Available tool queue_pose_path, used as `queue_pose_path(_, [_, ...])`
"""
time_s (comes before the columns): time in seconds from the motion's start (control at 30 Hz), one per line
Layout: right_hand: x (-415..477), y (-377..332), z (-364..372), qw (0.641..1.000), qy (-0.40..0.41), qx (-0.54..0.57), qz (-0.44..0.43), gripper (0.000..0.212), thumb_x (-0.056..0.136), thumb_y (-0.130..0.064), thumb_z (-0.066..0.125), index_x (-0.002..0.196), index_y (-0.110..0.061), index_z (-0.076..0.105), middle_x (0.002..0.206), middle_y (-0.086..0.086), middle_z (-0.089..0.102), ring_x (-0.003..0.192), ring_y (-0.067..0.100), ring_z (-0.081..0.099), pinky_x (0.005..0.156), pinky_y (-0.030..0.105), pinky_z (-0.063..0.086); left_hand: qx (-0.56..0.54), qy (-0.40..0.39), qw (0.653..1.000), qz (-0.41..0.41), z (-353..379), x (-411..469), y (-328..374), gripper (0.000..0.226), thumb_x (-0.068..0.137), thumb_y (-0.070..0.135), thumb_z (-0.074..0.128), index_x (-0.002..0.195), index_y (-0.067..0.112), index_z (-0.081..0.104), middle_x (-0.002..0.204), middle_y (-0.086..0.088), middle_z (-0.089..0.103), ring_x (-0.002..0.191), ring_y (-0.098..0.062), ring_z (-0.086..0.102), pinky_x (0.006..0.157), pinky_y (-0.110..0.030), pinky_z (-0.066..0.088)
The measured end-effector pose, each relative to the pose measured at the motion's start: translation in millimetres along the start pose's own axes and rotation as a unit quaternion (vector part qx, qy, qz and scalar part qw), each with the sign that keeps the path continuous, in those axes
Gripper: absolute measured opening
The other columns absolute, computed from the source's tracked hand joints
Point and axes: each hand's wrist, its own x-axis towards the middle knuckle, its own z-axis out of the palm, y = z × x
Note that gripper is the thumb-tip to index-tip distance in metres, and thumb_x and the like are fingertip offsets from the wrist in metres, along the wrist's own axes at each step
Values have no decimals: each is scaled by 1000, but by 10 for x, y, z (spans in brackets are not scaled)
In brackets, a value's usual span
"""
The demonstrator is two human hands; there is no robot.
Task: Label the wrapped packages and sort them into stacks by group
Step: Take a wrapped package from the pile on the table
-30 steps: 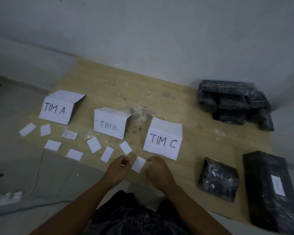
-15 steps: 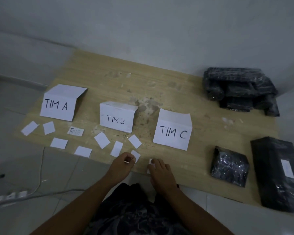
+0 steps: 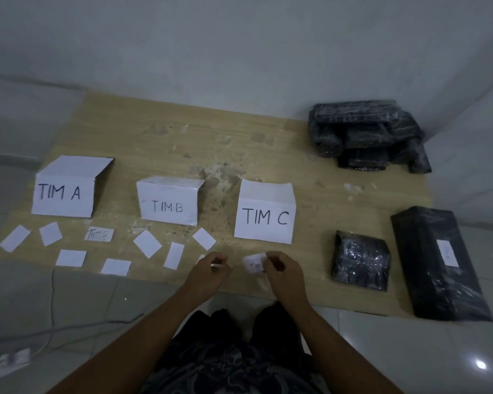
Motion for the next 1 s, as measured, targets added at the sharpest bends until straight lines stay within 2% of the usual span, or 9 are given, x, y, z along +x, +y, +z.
queue_pose_path(0.07, [44,16,-128,994,5,78,74,6,88,-13,67,88,-19,69,80,-2,71,70,9,66,59,24,51,-32,-35,999,-18,88,1,137,34,88,28,65,120,22,57,115,5,61,104,-15,61,83,-32,54])
queue_pose_path(0.17, [46,39,-323,974,27,177,142,5,87,-12,68,90,-8,69,80,4,71,70,14,68,57,27,52,-76,-80,993,-31,255,19,328,35,85,24,69,118,21,57,110,2,65,99,-14,63,80,-35,57])
queue_pose_path(0.27, [24,100,-530,957,28,229,179,7,87,-13,69,88,-6,69,84,8,73,76,20,70,62,31,51,-96,-106,989,-22,472,43,500,33,83,23,73,113,18,59,104,-3,69,96,-16,66,80,-39,57])
queue_pose_path(0.4, [29,201,-871,945,30,256,199,6,88,-11,66,88,-5,66,83,5,69,79,18,65,61,26,49,-74,-135,988,-4,806,114,678,35,78,35,76,108,22,63,102,-2,69,97,-19,66,72,-32,54])
queue_pose_path(0.5, [46,306,-1153,944,38,250,210,14,89,-11,65,96,0,66,87,7,71,81,17,66,60,23,49,-46,-159,986,2,1101,160,813,27,79,35,76,100,23,66,104,-1,69,97,-20,65,69,-28,53])
queue_pose_path(0.7, [128,602,-1727,957,66,199,200,8,89,-11,65,94,-6,68,91,8,72,79,16,65,62,25,51,-26,-186,982,16,1713,240,1101,17,82,28,74,91,15,68,95,-5,72,82,-15,63,62,-24,50])
queue_pose_path(0.8, [200,735,-1976,964,73,170,189,6,88,-12,66,91,-7,69,90,8,72,80,19,66,69,31,55,-11,-166,986,32,1995,282,1226,17,82,24,74,91,10,69,90,-7,73,73,-11,63,56,-16,47])
queue_pose_path(0.87, [268,837,-2119,971,78,138,178,7,88,-13,67,89,-7,69,89,7,73,84,20,68,77,35,56,-1,-145,989,44,2161,322,1292,19,82,25,74,88,8,71,84,-5,74,69,-8,64,58,-15,47])
queue_pose_path(1.0, [394,993,-2269,973,62,115,188,5,88,-18,66,90,-14,69,92,3,72,88,20,68,83,43,57,4,-119,992,38,2351,365,1337,20,82,30,73,88,11,73,83,1,74,77,-9,68,63,-15,49])
